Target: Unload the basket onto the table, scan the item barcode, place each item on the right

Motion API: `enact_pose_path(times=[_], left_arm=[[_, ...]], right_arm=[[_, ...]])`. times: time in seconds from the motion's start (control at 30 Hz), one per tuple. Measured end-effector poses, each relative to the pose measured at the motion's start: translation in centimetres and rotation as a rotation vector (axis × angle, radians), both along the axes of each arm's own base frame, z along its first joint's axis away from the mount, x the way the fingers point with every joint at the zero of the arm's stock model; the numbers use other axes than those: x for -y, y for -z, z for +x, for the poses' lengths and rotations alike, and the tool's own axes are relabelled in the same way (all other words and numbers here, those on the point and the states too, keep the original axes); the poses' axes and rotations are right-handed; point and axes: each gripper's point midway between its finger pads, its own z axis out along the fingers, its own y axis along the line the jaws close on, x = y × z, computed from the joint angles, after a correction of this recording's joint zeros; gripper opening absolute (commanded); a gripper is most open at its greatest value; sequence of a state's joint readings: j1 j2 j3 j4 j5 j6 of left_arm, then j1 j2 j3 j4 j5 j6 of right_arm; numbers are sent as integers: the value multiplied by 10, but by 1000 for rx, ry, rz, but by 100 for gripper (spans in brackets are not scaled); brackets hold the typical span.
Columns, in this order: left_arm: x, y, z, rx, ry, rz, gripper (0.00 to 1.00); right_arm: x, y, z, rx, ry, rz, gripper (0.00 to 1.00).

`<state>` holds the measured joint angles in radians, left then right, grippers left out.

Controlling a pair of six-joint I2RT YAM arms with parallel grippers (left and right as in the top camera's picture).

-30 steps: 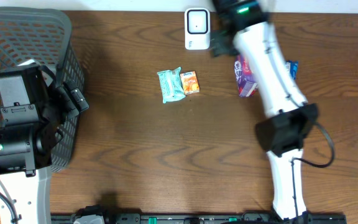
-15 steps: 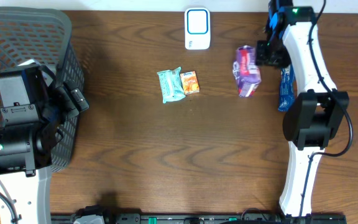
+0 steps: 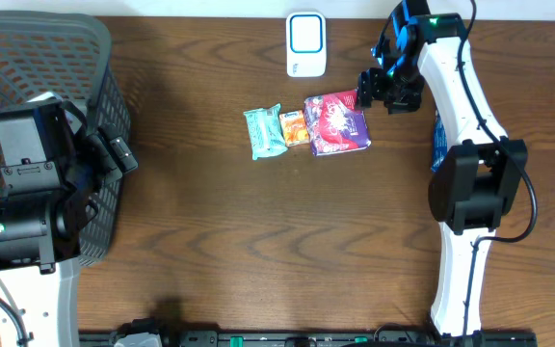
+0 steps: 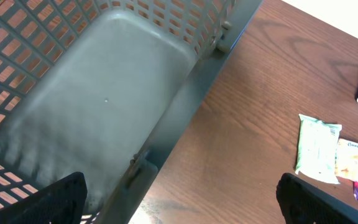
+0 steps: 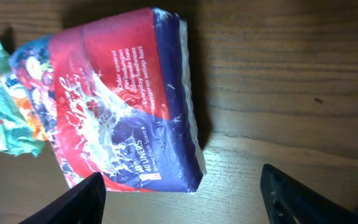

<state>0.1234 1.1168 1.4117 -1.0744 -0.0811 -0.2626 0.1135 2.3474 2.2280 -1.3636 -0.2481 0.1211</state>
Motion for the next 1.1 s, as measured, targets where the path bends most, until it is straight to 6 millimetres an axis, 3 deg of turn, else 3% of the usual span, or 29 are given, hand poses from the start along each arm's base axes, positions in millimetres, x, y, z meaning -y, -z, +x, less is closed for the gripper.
enact_pose_path(times=[0.27, 0.37, 0.5, 0.57, 0.63, 0.67, 0.7, 1.1], left_arm=[[0, 0, 0, 0, 0, 0, 98], [0, 0, 0, 0, 0, 0, 98], [0, 0, 0, 0, 0, 0, 98], [0, 0, 0, 0, 0, 1, 98], [0, 0, 0, 0, 0, 0, 98], [0, 0, 0, 0, 0, 0, 98], [0, 0, 0, 0, 0, 0, 98], [0, 0, 0, 0, 0, 0, 98]], right_arm=[[10, 5, 15, 50, 23, 122, 74], [1, 22, 15, 52, 8, 198, 73], [-13, 52, 6, 33, -11, 262, 63], [-17, 65, -1, 12, -7, 282, 49], [-24, 74, -7, 1, -7, 321, 16], [-27, 74, -9, -3, -1, 345, 4], [-29, 73, -9, -1, 0, 358, 1], [-30, 60, -5, -1, 60, 366, 1]])
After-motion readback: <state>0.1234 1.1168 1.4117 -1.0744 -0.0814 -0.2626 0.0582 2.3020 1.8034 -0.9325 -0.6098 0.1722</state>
